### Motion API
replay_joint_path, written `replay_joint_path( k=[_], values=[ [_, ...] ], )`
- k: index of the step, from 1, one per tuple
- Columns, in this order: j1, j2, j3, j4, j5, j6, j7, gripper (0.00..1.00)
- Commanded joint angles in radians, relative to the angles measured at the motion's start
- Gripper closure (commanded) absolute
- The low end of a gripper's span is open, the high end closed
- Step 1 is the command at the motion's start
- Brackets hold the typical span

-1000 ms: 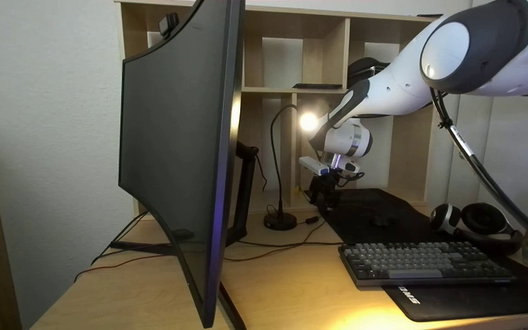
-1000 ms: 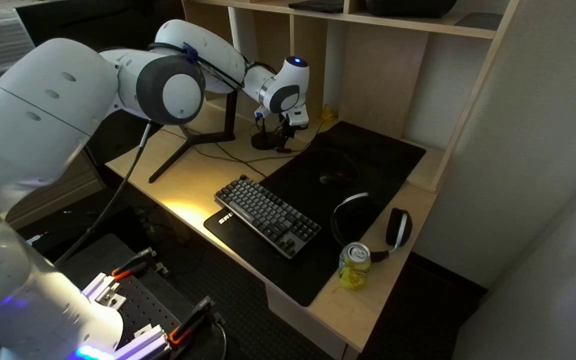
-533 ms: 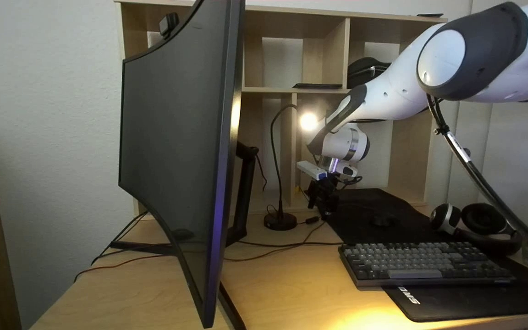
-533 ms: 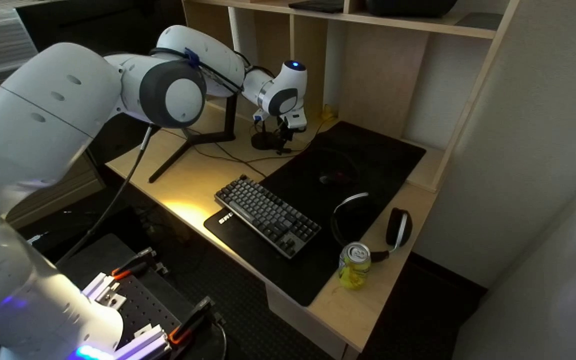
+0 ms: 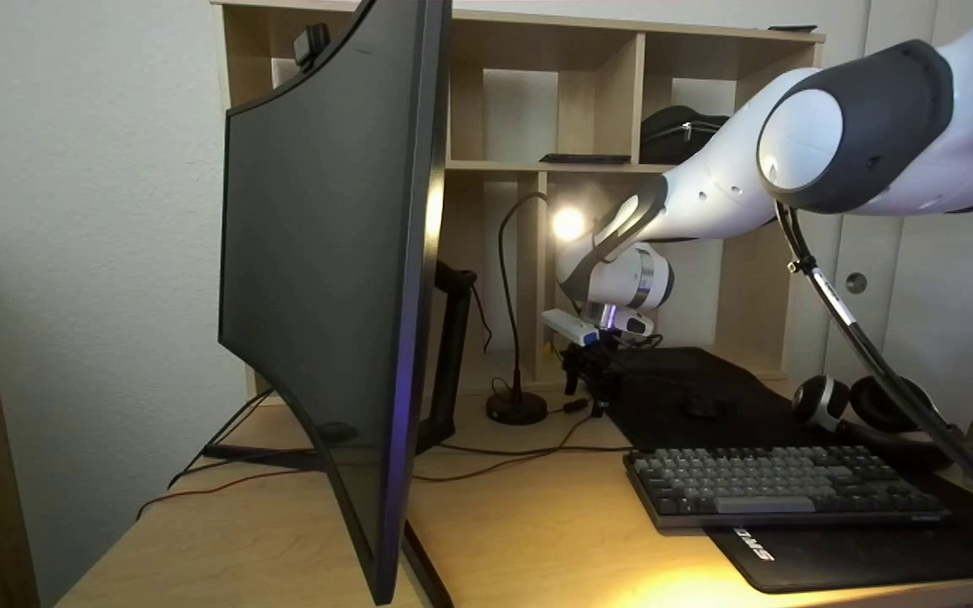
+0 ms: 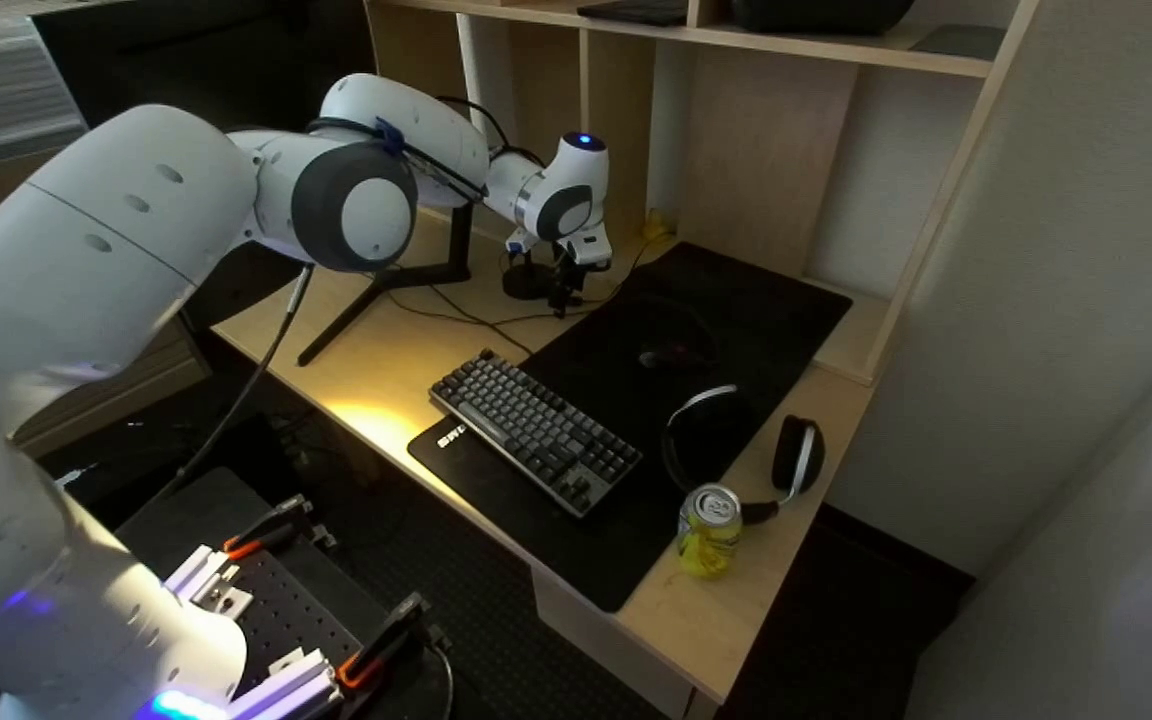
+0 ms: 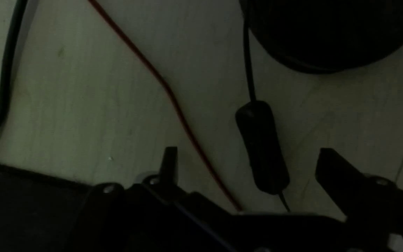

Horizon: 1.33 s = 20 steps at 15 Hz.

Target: Turn off the desk lamp

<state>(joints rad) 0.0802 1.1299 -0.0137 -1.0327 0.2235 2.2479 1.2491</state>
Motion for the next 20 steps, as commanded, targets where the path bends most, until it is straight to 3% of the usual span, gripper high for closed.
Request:
replay_joint_path(
  k=[1, 9, 10, 15, 16, 20],
  values=[
    [0.0, 0.009, -0.001, 0.016, -0.005, -0.01, 0.002, 0.0],
    [0.011, 0.007, -0.022, 0.035, -0.038, -0.11, 0.023, 0.0],
    [0.001, 0.011, -0.006, 0.023, -0.025, -0.064, 0.004, 0.0],
    [-0.004, 0.014, -0.001, 0.033, -0.03, -0.095, -0.012, 0.0],
    [-0.001, 0.014, -0.005, 0.032, -0.033, -0.088, -0.008, 0.07],
    [-0.004, 0.018, 0.001, 0.028, -0.022, -0.046, -0.009, 0.0]
  ],
)
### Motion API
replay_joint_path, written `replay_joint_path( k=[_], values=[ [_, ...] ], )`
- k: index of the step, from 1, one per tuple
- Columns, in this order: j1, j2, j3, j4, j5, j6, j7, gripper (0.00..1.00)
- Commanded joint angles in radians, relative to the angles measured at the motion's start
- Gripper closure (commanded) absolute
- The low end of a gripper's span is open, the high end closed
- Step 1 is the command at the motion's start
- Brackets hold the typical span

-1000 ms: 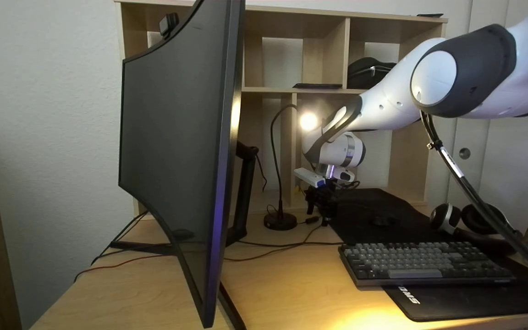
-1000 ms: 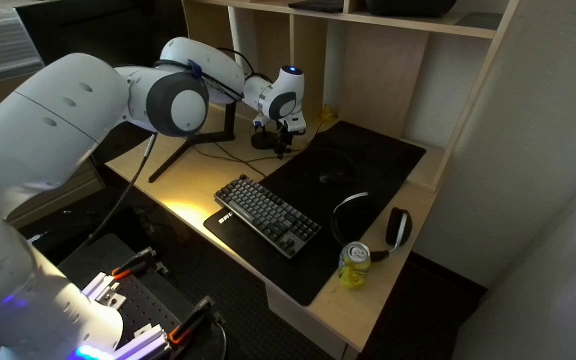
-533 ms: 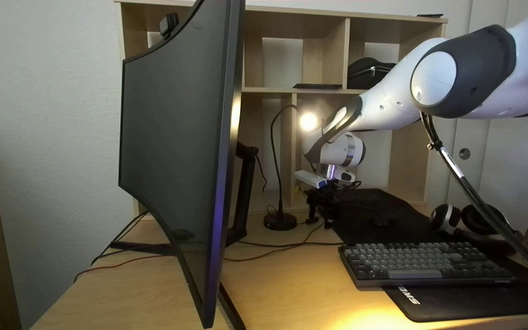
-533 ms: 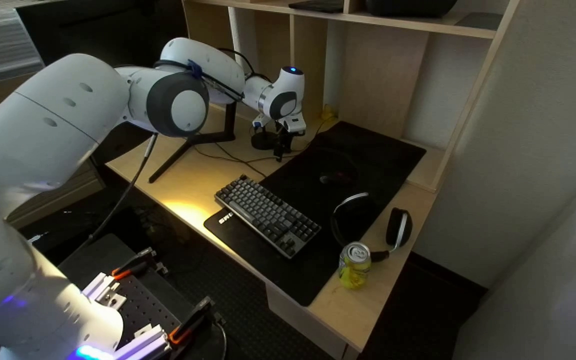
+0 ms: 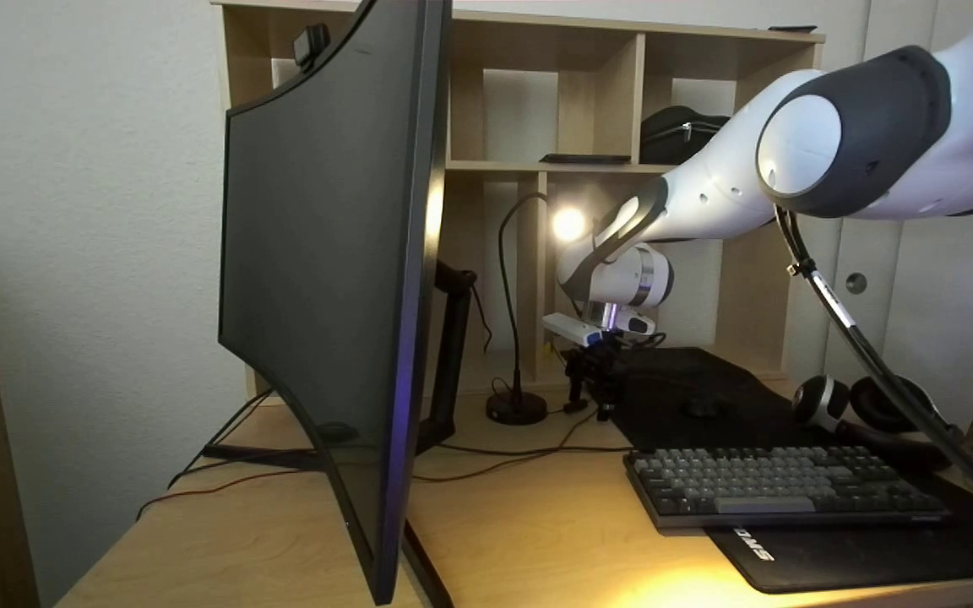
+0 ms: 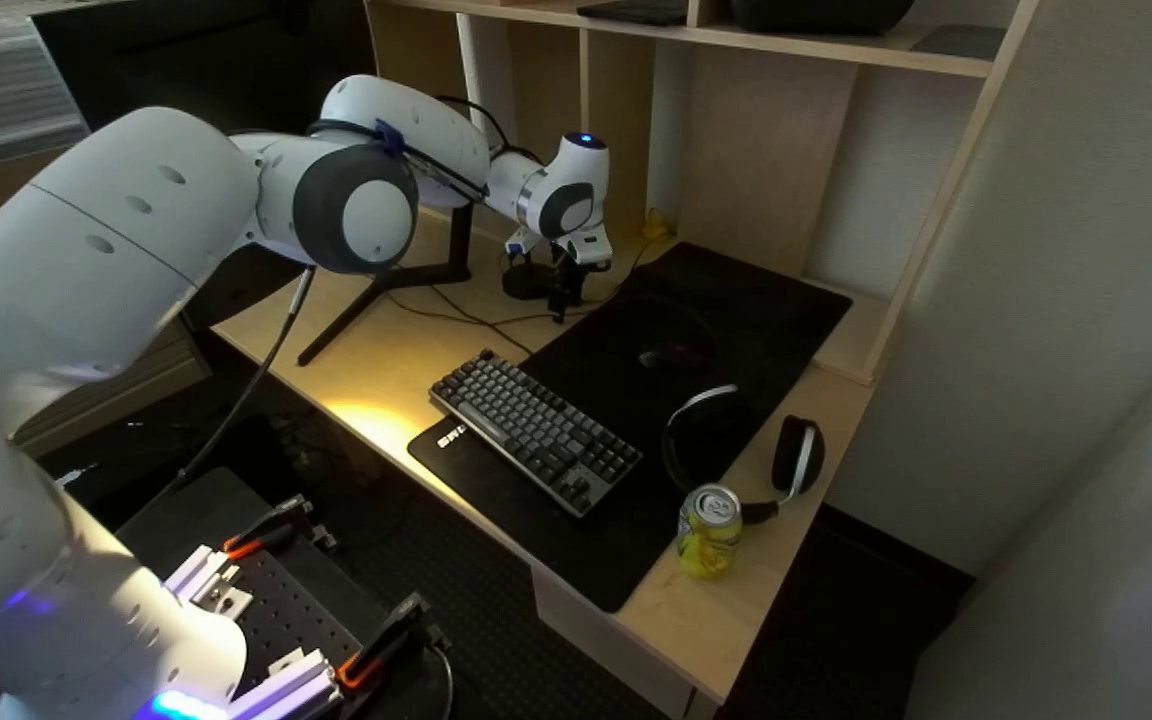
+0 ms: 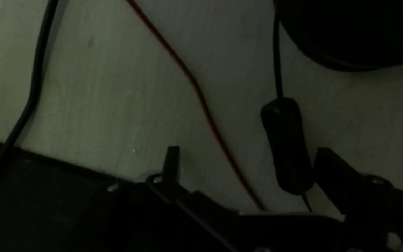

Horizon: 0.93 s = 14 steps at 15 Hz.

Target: Turn off the desk lamp

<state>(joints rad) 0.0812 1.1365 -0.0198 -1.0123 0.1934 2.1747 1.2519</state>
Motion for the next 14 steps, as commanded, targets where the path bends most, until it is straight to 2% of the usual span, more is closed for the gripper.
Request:
replay_joint_path(
  k=[1, 3, 4, 14],
  values=[
    [-0.011, 0.012, 0.018, 0.009, 0.019, 0.027, -0.017, 0.0],
    [-0.014, 0.016, 0.028, 0.004, 0.04, 0.067, -0.007, 0.0],
    [-0.002, 0.006, 0.008, 0.006, 0.017, 0.023, 0.0, 0.0],
    [0.013, 0.009, -0.014, 0.006, -0.011, 0.047, 0.008, 0.0]
  ],
)
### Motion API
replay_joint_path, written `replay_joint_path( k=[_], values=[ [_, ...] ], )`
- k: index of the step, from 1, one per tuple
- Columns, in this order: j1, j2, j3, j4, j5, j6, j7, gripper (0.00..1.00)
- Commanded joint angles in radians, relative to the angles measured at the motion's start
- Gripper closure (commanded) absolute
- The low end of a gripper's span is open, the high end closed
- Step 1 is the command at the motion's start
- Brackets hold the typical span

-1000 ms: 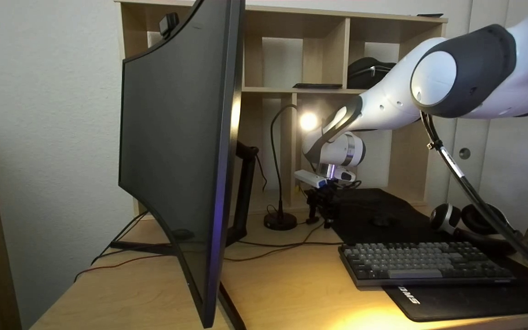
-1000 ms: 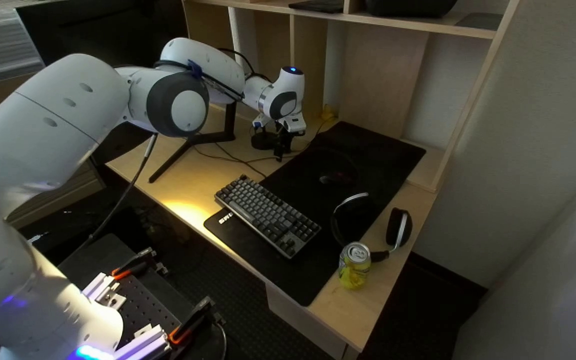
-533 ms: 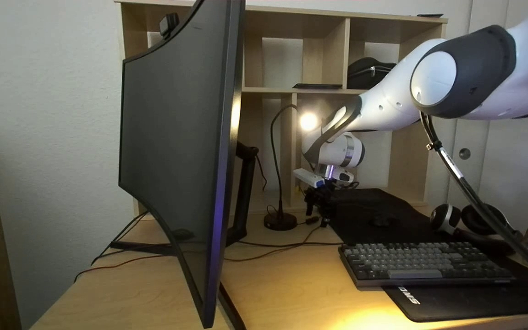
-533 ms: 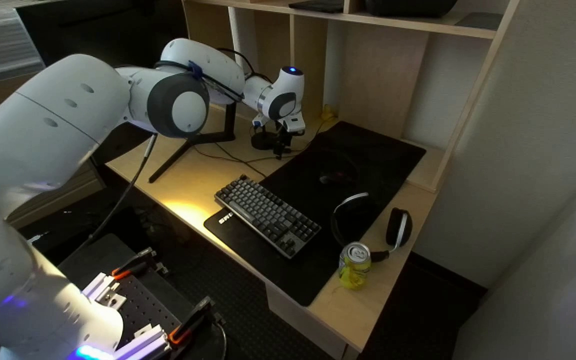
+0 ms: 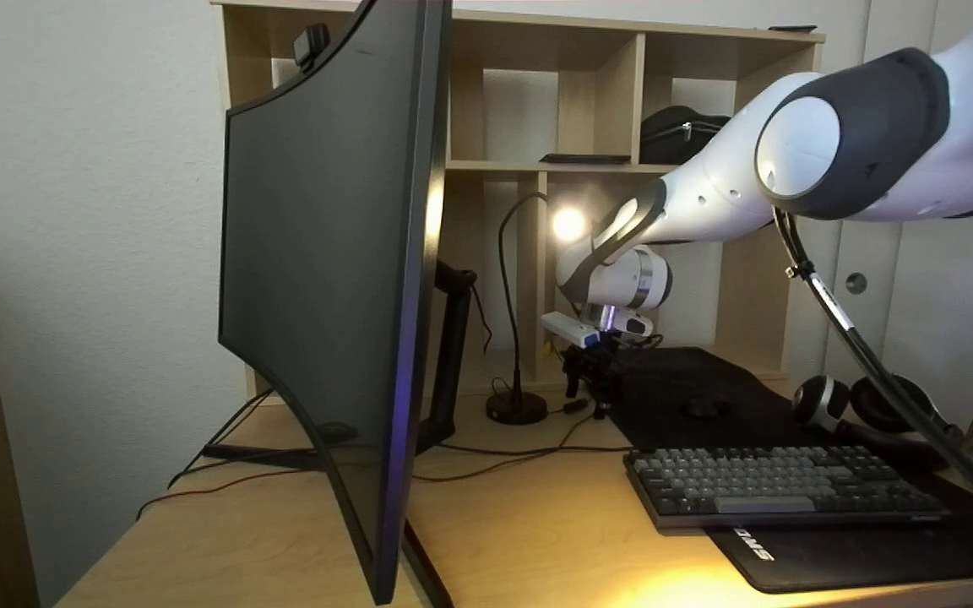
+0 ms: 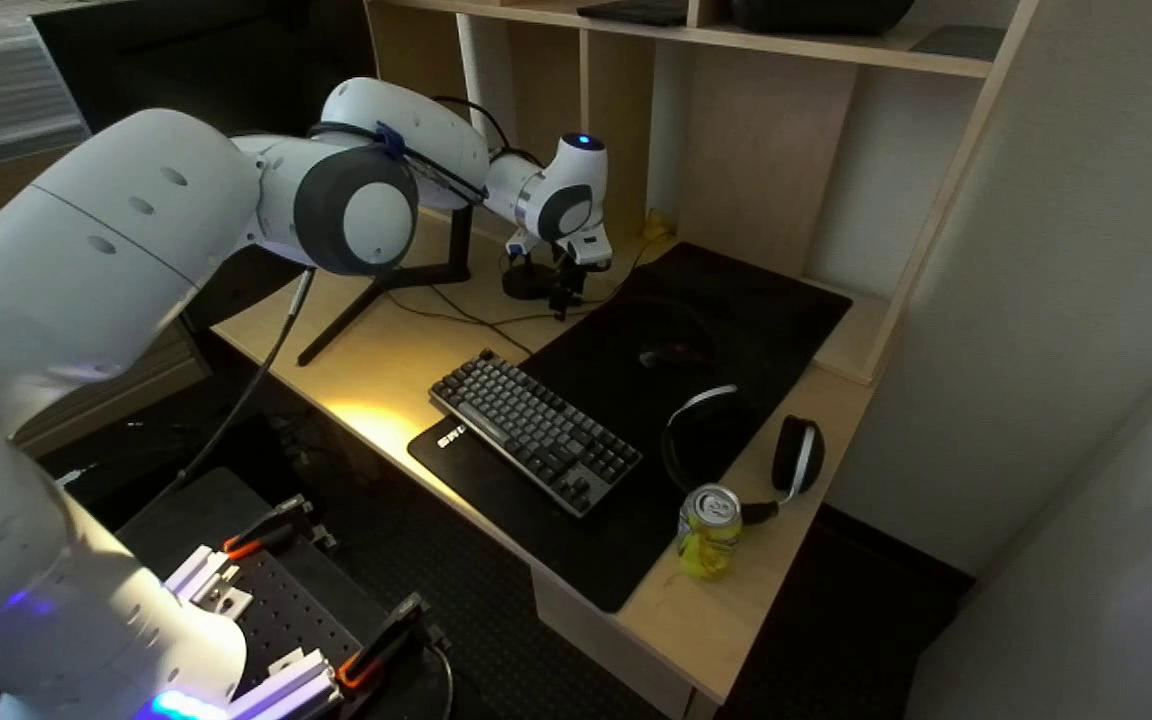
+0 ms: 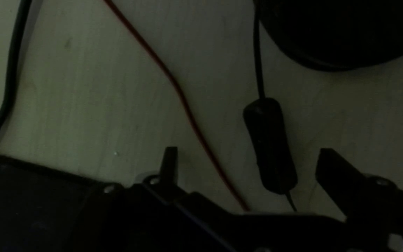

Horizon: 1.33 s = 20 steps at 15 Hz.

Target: Turn off the desk lamp

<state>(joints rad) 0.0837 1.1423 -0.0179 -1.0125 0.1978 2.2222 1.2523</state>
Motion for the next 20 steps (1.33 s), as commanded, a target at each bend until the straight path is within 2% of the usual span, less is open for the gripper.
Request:
replay_joint_path(
  k=[1, 11, 13, 15, 16, 20],
  values=[
    [0.012, 0.001, -0.021, 0.009, -0.025, -0.026, 0.007, 0.0],
    [-0.001, 0.007, 0.0, 0.009, -0.014, -0.006, -0.014, 0.0],
    [-0.005, 0.003, 0.005, 0.009, -0.013, -0.027, -0.022, 0.0],
    [-0.006, -0.006, 0.005, 0.01, -0.019, -0.103, -0.029, 0.0],
    [0.002, 0.004, -0.002, 0.008, -0.015, -0.045, -0.01, 0.0],
    [0.002, 0.005, -0.002, 0.009, -0.016, -0.051, -0.008, 0.0]
  ],
)
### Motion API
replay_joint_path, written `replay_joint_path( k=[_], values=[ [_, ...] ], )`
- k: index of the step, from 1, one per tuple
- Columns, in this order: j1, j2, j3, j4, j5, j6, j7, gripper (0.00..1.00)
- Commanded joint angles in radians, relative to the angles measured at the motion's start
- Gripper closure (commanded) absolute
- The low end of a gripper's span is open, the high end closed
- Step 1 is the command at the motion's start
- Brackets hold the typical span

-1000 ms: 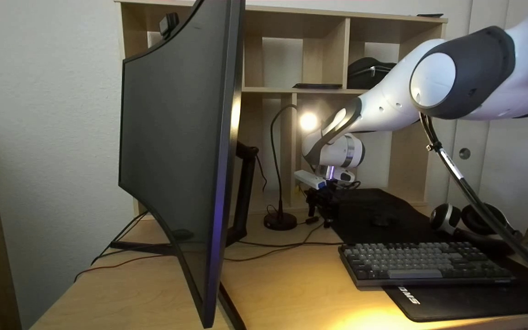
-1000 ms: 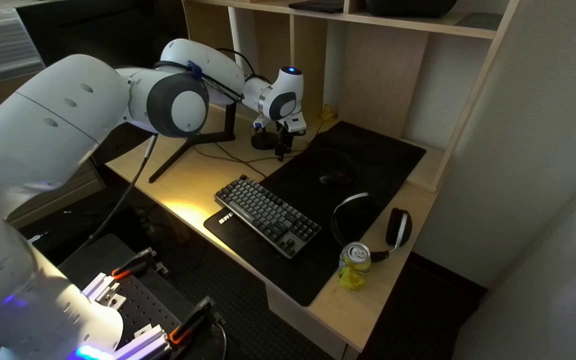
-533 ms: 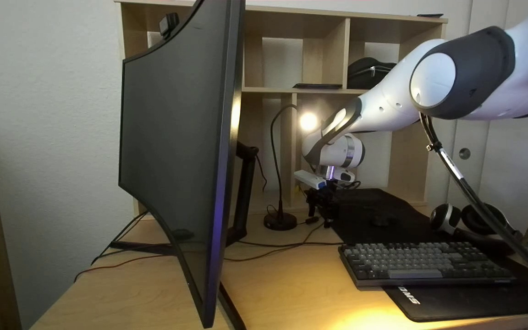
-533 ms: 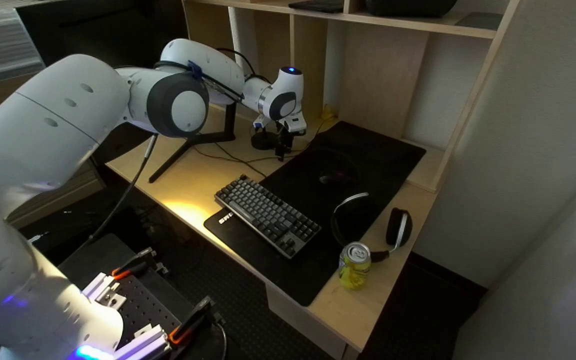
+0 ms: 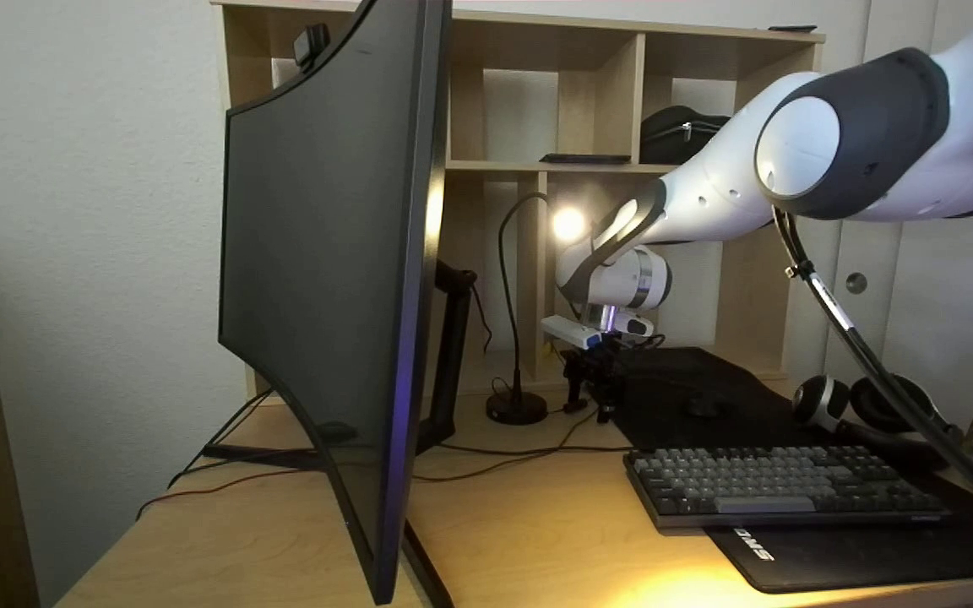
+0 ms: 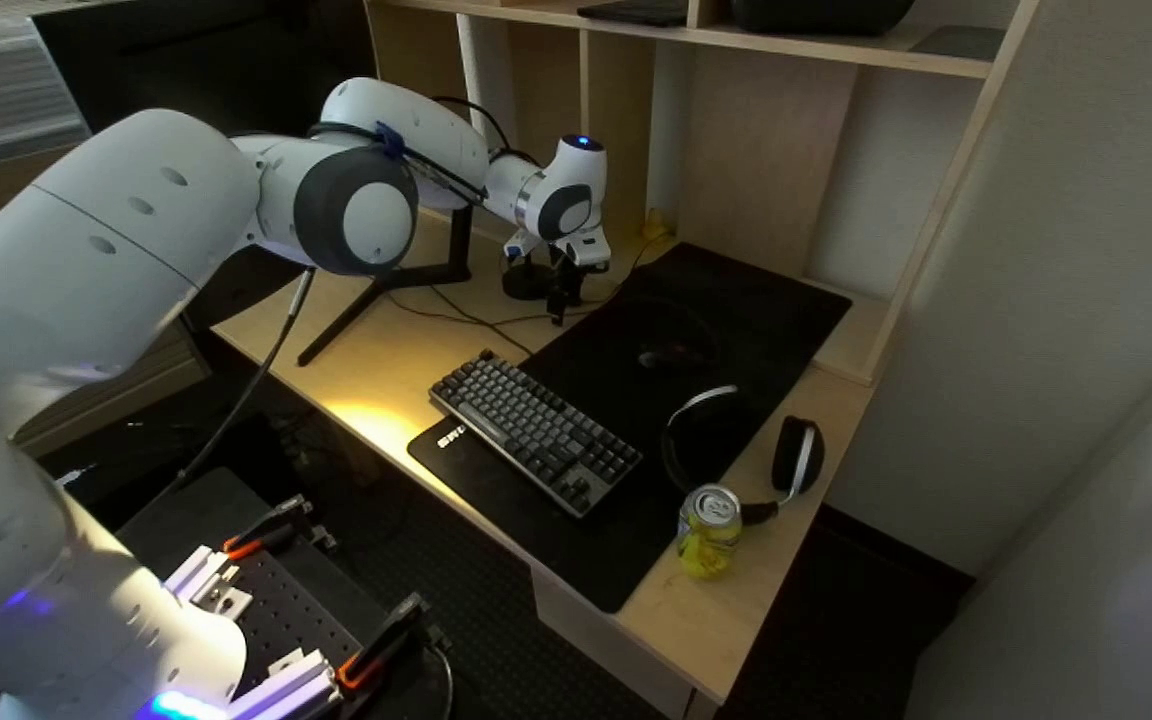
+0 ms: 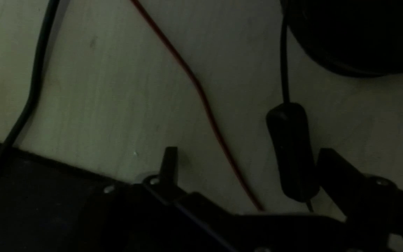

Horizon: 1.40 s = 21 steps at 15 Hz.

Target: Turn off the desk lamp

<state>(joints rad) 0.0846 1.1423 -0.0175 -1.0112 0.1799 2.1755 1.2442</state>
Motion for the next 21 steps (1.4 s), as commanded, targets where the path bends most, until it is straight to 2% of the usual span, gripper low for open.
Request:
replay_joint_path(
  k=[1, 3, 4, 5, 13, 14, 15, 16, 21],
  values=[
    [0.001, 0.005, -0.002, 0.007, 0.002, -0.004, 0.0, 0.0],
    [0.01, -0.004, -0.021, 0.005, -0.018, -0.054, 0.014, 0.0],
    [0.011, -0.004, -0.022, 0.005, -0.021, -0.067, 0.018, 0.11],
    [0.031, -0.055, -0.031, -0.023, -0.033, -0.095, 0.042, 0.26],
    [0.053, -0.069, -0.032, 0.017, -0.066, -0.195, 0.087, 0.81],
    [0.054, -0.068, -0.037, 0.018, -0.072, -0.2, 0.101, 0.4],
    [0.055, -0.071, -0.04, 0.014, -0.076, -0.201, 0.11, 0.43],
    [0.054, -0.076, -0.042, 0.002, -0.078, -0.172, 0.111, 0.42],
    [0.06, -0.06, -0.056, 0.029, -0.106, -0.082, 0.113, 0.08]
  ],
)
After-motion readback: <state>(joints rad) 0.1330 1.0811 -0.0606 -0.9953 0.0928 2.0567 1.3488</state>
